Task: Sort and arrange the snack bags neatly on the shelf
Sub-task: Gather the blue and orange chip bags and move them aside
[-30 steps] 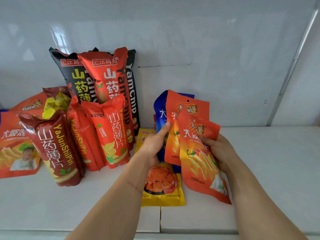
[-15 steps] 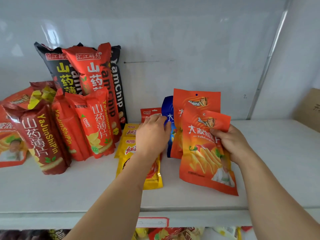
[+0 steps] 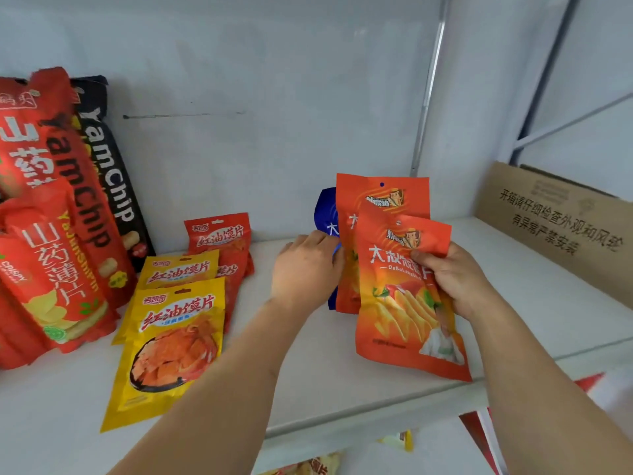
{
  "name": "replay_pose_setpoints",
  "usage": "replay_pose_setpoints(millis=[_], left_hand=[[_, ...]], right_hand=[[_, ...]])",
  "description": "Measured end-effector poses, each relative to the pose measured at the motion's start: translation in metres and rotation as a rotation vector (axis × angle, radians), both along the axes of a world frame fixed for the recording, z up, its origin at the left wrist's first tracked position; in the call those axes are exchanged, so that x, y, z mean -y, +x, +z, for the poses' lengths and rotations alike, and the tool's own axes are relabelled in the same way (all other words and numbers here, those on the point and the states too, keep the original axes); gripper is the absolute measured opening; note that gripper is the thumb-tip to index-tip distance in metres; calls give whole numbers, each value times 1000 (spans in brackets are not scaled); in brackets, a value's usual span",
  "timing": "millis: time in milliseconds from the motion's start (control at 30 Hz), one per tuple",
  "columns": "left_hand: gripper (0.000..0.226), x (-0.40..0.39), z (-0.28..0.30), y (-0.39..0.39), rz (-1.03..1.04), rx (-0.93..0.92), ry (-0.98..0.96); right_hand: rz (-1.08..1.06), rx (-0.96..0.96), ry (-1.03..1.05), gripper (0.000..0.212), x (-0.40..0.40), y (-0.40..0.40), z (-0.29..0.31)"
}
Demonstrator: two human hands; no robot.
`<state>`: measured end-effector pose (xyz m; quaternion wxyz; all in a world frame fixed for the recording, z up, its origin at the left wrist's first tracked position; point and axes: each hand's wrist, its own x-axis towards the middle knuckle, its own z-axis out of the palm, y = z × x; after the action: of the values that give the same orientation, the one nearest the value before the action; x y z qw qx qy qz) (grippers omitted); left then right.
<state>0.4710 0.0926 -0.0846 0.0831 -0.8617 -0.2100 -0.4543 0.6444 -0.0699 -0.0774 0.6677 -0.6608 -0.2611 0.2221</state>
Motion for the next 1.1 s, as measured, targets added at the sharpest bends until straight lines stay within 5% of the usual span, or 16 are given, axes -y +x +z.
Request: replay_pose_setpoints(millis=[733, 933, 1100], left_hand=[[28, 110, -9, 198, 183, -12, -197], [25, 112, -7, 199, 224, -27, -146], [26, 104, -12, 164, 279, -79, -22]], right_hand=[[-82, 204, -107, 30, 86, 243, 12], [-204, 620, -319, 77, 69, 239, 30], [-223, 1255, -466, 41, 53, 189, 41]])
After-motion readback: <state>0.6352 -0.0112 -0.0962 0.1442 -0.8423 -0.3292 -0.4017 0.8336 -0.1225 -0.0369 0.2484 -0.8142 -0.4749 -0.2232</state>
